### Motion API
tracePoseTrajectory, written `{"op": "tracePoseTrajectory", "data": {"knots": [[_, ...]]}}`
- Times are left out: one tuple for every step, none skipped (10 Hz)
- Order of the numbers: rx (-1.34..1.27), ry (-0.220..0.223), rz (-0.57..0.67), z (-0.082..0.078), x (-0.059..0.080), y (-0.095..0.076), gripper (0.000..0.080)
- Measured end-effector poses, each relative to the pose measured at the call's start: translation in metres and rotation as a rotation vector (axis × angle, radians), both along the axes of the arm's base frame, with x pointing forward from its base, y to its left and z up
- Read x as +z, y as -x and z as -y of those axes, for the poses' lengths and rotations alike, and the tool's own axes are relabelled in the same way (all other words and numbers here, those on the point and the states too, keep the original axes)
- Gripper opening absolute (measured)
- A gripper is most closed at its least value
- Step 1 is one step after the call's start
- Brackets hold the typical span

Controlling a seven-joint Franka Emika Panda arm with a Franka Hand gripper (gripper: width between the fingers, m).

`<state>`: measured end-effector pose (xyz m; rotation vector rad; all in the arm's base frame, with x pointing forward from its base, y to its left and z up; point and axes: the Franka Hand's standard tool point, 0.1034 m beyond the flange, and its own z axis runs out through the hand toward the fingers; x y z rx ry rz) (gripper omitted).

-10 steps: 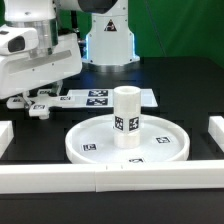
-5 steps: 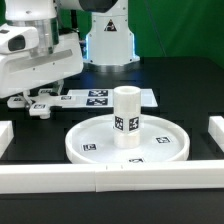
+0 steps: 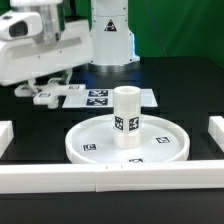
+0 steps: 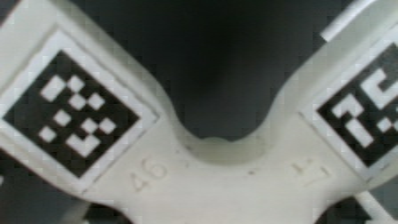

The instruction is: Assemble round table

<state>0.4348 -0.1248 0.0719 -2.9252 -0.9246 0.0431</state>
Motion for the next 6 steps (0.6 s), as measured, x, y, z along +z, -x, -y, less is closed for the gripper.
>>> {"op": "tracePoseTrajectory", "data": {"knots": [[-0.032,-0.007,0.002,-0.010,0.013,-0.006,0.0448],[-0.070,-0.016,-0.006,-0.025,0.023,-0.014,0.0448],[-0.105,-0.024,-0.017,-0.041,0.032,-0.024,0.0449],[-0.098,-0.026,-0.009,-0.050,0.036,-0.032,0.0449],[-0.138,-0.024,-0.003,-0.064,0.040,-0.040,0.0449],[-0.169,-0.024,0.006,-0.083,0.045,-0.050,0.0449]]}}
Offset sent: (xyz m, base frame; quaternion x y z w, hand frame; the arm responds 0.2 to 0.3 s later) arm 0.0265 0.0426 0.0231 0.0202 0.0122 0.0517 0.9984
